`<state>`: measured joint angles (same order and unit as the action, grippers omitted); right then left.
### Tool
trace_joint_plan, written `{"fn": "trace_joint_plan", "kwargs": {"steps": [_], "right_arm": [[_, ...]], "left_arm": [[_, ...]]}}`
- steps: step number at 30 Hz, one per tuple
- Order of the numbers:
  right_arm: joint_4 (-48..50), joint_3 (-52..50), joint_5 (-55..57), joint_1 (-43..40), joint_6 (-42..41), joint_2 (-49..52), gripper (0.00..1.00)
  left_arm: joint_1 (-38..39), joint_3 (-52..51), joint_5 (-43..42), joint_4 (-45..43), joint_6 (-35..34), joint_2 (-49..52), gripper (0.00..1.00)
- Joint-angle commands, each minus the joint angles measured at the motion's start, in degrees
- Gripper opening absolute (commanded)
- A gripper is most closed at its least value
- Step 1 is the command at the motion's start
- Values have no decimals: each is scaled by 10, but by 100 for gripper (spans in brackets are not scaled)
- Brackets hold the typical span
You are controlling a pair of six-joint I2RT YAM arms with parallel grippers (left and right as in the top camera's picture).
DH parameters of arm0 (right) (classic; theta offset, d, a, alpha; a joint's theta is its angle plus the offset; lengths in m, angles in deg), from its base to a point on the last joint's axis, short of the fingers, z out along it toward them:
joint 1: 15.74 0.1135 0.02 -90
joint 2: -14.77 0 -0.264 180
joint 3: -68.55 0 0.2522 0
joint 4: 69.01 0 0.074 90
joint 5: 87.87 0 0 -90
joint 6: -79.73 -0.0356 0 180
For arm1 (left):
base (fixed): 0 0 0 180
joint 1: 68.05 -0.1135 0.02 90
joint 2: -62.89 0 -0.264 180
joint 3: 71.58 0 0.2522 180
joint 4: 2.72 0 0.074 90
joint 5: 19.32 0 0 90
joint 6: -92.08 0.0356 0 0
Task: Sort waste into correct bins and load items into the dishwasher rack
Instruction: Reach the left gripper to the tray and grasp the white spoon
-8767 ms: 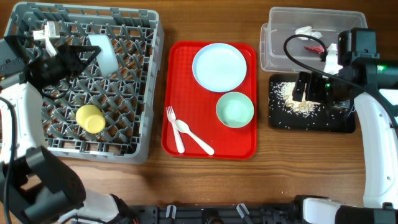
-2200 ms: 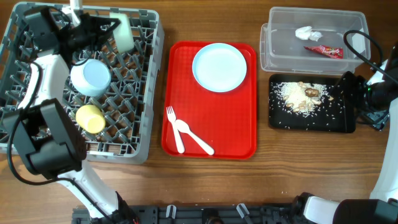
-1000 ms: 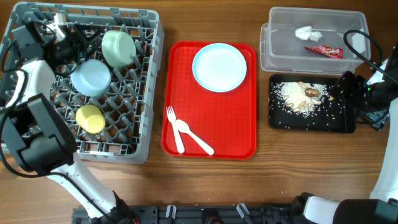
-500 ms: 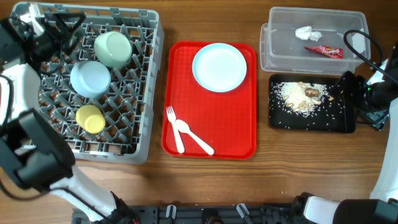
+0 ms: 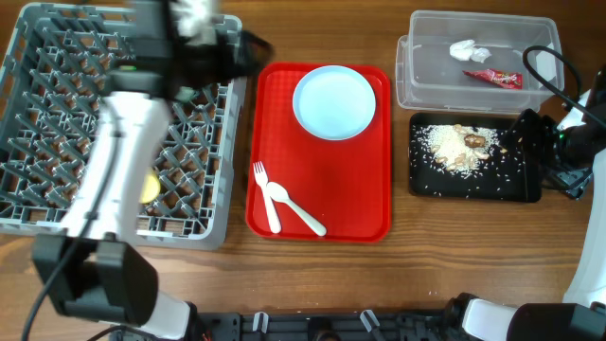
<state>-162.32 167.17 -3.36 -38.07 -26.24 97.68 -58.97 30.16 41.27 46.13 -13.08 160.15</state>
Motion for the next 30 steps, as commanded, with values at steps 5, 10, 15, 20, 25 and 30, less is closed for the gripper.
{"fn": "trace_joint_plan", "kwargs": {"steps": [5, 10, 15, 20, 25, 30], "right_arm": [[-1, 10, -19, -2, 12, -12, 100], [-7, 10, -19, -2, 19, -12, 100], [-7, 10, -19, -2, 20, -12, 100], [-7, 10, -22, -2, 20, -12, 100], [-7, 10, -24, -2, 21, -12, 100], [-7, 10, -34, -2, 24, -12, 100]], "left_arm": [[218, 1, 262, -40, 126, 45, 100], [271, 1, 280, 17, -2, 68, 100], [266, 1, 275, 157, -241, 44, 100], [251, 0, 271, 313, -437, 38, 100], [263, -34, 254, 324, -551, 38, 100], [290, -104, 254, 255, -593, 38, 100]]}}
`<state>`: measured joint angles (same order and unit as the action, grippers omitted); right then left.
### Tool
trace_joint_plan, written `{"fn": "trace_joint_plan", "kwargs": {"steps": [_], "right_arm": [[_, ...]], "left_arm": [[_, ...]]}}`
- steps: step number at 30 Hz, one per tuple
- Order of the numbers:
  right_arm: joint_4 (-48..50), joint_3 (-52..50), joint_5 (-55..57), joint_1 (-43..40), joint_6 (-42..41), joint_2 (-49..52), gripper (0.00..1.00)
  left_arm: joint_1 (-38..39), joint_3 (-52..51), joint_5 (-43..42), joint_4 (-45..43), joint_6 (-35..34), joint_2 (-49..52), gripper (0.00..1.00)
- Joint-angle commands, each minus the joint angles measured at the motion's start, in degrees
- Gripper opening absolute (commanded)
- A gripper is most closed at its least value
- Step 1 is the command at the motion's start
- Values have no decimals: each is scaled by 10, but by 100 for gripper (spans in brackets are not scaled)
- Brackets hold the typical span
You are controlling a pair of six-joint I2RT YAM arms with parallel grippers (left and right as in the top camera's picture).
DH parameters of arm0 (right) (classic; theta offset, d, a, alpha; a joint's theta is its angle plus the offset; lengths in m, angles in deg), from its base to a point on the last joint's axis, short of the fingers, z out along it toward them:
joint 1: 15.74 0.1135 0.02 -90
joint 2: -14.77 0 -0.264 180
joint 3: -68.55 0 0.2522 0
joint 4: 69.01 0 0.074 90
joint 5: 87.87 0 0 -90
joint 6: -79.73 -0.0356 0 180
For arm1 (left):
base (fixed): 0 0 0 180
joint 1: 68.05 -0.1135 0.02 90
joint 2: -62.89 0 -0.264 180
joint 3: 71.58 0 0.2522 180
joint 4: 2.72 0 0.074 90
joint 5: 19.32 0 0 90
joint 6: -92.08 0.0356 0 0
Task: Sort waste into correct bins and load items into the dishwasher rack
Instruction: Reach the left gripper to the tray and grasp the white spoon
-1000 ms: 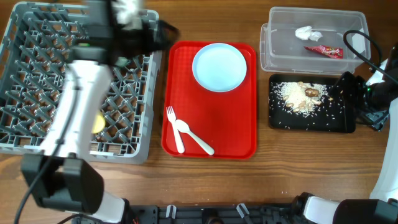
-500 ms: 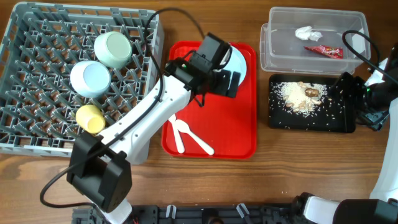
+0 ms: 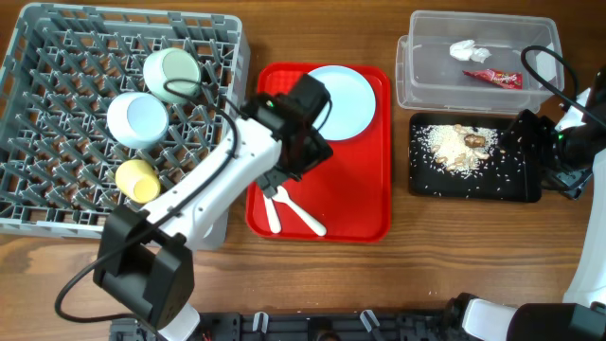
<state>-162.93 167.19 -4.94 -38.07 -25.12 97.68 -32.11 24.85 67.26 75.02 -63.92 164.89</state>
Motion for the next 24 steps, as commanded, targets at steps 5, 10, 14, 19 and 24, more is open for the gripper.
{"fn": "trace_joint_plan", "kwargs": {"steps": [5, 10, 14, 19, 24], "right_arm": [[0, 10, -21, -2, 13, -12, 100], [-1, 10, -21, -2, 13, -12, 100], [-1, 10, -21, -2, 14, -12, 100], [-1, 10, -21, -2, 13, -12, 100], [-2, 10, -21, -2, 13, -12, 100]], "left_arm": [[45, -121, -2, -115, -104, -8, 100], [52, -166, 9, -154, -112, -7, 100], [52, -193, 29, -185, -112, -7, 100], [52, -223, 29, -217, -112, -7, 100], [52, -236, 42, -253, -107, -7, 98]]}}
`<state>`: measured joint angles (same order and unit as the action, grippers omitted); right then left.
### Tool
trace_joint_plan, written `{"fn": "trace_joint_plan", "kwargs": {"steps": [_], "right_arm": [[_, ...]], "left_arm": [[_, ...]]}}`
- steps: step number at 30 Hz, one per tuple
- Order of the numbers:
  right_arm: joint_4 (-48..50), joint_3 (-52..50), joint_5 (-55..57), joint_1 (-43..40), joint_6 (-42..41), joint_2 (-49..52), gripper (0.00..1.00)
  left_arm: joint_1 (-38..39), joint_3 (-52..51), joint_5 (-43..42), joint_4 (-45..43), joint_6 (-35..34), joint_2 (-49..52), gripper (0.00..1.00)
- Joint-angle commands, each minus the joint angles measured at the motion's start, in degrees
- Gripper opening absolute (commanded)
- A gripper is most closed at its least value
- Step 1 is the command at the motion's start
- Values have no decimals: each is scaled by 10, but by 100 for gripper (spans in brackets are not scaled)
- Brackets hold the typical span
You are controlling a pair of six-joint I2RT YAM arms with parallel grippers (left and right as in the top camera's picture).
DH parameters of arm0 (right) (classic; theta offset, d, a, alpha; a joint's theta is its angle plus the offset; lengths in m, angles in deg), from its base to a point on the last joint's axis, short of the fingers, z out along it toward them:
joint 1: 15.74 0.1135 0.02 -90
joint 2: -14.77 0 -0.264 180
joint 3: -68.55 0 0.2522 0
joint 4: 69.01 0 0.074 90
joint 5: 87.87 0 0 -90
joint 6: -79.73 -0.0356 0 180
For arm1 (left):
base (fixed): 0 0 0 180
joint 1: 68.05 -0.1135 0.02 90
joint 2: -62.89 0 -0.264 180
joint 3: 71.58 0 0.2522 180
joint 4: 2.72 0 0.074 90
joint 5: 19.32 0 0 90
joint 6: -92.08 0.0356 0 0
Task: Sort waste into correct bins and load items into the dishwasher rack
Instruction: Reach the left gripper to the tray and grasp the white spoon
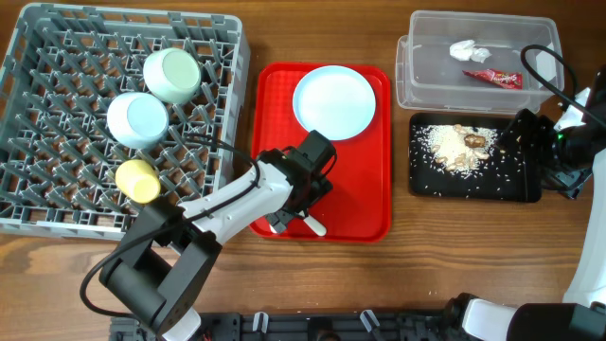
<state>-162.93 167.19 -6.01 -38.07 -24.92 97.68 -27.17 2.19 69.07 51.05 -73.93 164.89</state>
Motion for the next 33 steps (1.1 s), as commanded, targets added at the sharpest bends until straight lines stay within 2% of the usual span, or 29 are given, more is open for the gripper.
{"fn": "trace_joint_plan", "kwargs": {"steps": [1, 12, 15, 16, 18, 23, 24, 31, 33], "right_arm": [[-2, 10, -10, -2, 11, -12, 100], [-3, 10, -10, -2, 12, -12, 100], [-3, 10, -10, -2, 11, -12, 100], [-3, 10, -10, -2, 12, -12, 100], [-3, 10, -10, -2, 12, -12, 100], [-3, 10, -10, -2, 12, -12, 100], [-3, 10, -10, -2, 11, -12, 100], [-3, 10, -10, -2, 12, -12, 100], [-3, 10, -10, -2, 12, -12, 100]], "left_arm": [[3, -9, 29, -14, -7, -7, 97], [3, -9, 27, -30, -7, 30, 88], [3, -9, 30, -32, -7, 31, 71], [3, -9, 33, -33, -7, 31, 58], [3, -9, 34, -33, -7, 31, 44], [3, -9, 43, -32, -7, 31, 26], [3, -9, 46, -32, -7, 31, 20], [2, -9, 71, -32, -7, 31, 4], [2, -9, 74, -32, -4, 31, 4]]}}
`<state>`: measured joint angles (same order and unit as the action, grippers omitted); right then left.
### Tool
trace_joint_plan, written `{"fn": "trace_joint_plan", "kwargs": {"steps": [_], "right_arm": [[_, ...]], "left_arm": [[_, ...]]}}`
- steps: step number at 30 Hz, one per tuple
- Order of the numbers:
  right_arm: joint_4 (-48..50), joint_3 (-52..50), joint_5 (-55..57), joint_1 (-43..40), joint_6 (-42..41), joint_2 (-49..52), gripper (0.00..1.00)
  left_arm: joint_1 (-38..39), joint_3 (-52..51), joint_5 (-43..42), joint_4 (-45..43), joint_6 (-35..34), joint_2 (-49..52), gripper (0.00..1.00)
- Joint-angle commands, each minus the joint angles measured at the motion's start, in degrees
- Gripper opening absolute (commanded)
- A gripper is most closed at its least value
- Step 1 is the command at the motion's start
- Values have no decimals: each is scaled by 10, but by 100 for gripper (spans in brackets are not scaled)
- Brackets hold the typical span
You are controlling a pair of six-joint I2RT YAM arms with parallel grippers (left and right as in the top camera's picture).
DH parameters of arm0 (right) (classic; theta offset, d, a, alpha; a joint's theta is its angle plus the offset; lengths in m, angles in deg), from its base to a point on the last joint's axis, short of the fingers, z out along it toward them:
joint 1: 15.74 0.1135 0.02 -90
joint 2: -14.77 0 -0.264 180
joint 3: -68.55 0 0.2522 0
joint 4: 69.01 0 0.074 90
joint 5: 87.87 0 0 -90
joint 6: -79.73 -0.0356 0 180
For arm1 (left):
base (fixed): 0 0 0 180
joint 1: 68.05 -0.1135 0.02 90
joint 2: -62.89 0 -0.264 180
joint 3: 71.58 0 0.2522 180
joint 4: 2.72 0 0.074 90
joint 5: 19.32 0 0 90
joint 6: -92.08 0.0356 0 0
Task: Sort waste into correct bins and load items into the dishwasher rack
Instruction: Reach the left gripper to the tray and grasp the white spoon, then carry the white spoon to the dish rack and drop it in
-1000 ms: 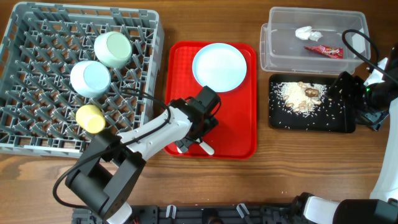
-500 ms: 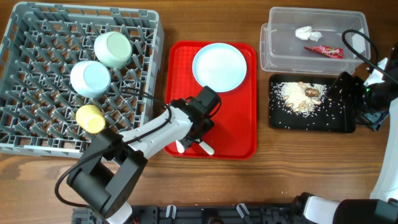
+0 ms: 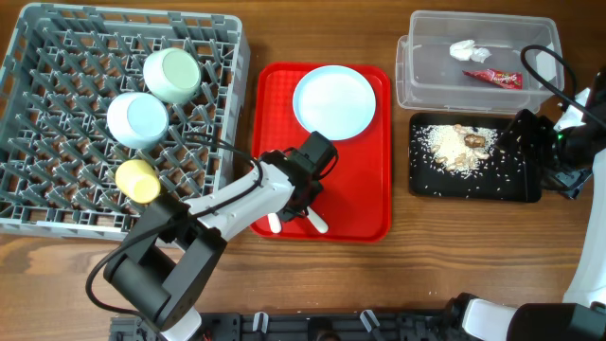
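My left gripper (image 3: 290,203) is down on the red tray (image 3: 360,204), right over the white fork (image 3: 274,224) and spoon (image 3: 317,224); only their ends stick out from under it. Its jaws are hidden by the wrist. A white plate (image 3: 333,101) lies at the tray's far end. The grey dishwasher rack (image 3: 57,216) holds a pale green cup (image 3: 171,74), a light blue cup (image 3: 137,119) and a yellow cup (image 3: 138,180). My right gripper (image 3: 530,134) rests at the right edge of the black tray (image 3: 426,182), its fingers not discernible.
The black tray carries rice and food scraps (image 3: 462,147). Behind it a clear bin (image 3: 421,90) holds a crumpled white tissue (image 3: 465,49) and a red wrapper (image 3: 493,78). Cables run along the right table edge.
My left gripper stays over the fork and spoon on the red tray, shifted only slightly. The cutlery ends show in much the same place. The right arm has not moved.
My left arm was blurred over the rack, with the yellow cup showing beneath it. Then three cups stood in the rack and the gripper was over the red tray near the plate. After that it sat low on the cutlery, where it remains.
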<state>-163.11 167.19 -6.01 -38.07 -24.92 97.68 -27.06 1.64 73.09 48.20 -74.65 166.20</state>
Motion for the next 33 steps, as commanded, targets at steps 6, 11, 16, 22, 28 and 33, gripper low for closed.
{"fn": "trace_joint_plan", "kwargs": {"steps": [6, 11, 16, 22, 28, 33], "right_arm": [[-1, 10, -10, -2, 12, -12, 100], [-1, 10, -10, -2, 12, -12, 100], [-1, 10, -10, -2, 12, -12, 100], [-1, 10, -10, -2, 12, -12, 100], [-1, 10, -10, -2, 12, -12, 100], [-1, 10, -10, -2, 12, -12, 100]], "left_arm": [[-6, 14, 37, -5, 90, 16, 4], [-14, 49, 37, -3, 235, -5, 4], [-35, 90, 37, 17, 346, -50, 4], [-106, 154, 37, 76, 520, -107, 4], [-200, 225, 32, 129, 638, -134, 4], [-277, 254, 32, 141, 704, -137, 4]]}}
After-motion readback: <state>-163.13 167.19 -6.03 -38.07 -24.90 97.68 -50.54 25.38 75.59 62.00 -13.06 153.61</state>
